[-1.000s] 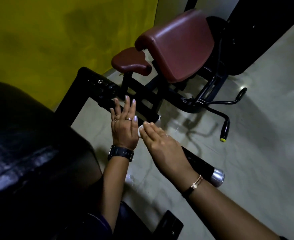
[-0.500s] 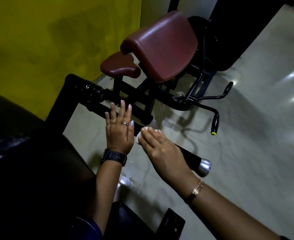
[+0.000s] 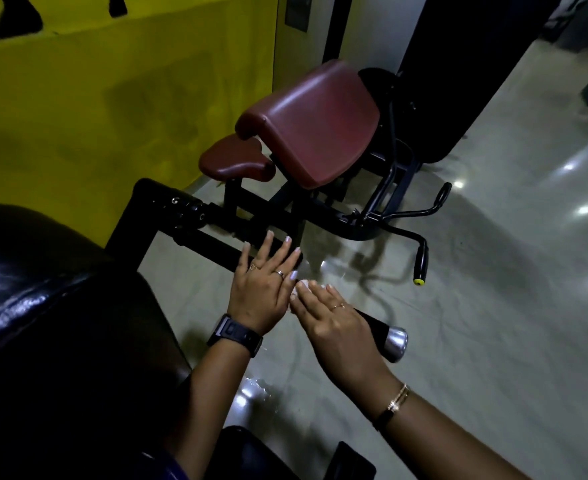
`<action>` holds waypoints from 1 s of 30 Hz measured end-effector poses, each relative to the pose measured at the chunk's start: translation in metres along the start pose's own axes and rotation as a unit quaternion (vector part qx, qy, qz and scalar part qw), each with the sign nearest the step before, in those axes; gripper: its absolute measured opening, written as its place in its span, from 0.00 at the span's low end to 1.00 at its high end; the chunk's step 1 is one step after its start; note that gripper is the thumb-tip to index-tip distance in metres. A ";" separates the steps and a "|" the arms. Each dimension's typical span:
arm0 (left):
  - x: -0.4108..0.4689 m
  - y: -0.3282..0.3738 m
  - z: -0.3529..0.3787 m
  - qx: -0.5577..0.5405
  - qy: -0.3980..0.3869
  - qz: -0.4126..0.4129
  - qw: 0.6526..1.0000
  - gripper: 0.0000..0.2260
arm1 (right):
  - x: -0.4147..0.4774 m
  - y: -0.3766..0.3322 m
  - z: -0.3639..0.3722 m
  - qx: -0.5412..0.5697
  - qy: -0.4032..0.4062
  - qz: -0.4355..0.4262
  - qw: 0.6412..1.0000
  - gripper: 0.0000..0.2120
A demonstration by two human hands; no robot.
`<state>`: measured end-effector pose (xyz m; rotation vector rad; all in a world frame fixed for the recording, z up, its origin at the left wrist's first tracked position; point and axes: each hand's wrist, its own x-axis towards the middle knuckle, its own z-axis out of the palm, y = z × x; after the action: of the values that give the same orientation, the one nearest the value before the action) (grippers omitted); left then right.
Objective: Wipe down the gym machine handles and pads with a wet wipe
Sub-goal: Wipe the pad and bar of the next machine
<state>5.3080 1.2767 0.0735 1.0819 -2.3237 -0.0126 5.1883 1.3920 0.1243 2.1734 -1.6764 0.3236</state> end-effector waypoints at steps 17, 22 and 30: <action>-0.004 0.014 -0.014 -0.002 -0.044 0.006 0.999 0.25 | -0.032 0.019 -0.007 0.010 0.007 0.015 1.000 0.23; -0.003 0.017 -0.011 -0.011 -0.037 -0.012 0.999 0.21 | -0.018 0.018 -0.025 -0.016 0.019 0.049 0.998 0.19; -0.004 0.016 -0.011 -0.007 -0.047 -0.012 0.999 0.21 | -0.043 0.021 -0.005 -0.005 0.015 -0.025 1.000 0.22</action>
<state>5.3046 1.2923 0.0850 1.1237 -2.3906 -0.0899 5.1568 1.4270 0.1147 2.1887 -1.6017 0.3328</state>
